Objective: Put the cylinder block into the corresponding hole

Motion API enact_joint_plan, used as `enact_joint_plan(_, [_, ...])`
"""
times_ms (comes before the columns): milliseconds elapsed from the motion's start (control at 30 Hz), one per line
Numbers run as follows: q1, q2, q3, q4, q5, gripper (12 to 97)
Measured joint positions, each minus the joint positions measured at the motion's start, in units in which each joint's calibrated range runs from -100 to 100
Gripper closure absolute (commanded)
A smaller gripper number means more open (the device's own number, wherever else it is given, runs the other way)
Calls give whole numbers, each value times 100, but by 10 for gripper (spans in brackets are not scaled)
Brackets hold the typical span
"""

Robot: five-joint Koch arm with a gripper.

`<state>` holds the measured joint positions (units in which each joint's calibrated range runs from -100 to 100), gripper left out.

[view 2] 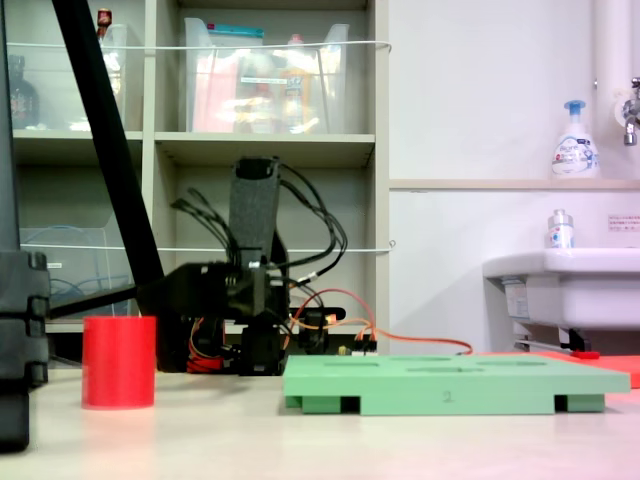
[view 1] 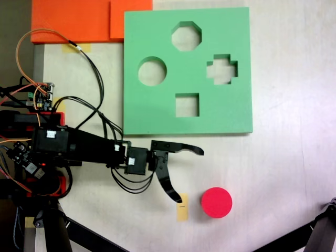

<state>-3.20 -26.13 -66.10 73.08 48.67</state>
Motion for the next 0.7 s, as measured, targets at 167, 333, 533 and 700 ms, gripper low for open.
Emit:
enact_joint_plan(167, [-220,1163,-255,1018,0,264])
enact_joint_plan(333, [-376,2449,108,1400,29,264])
enact_joint_plan(533, [-464,3721,1205,1400,88,264])
enact_joint_plan(700, [-459,4542,1930,1400,171,265])
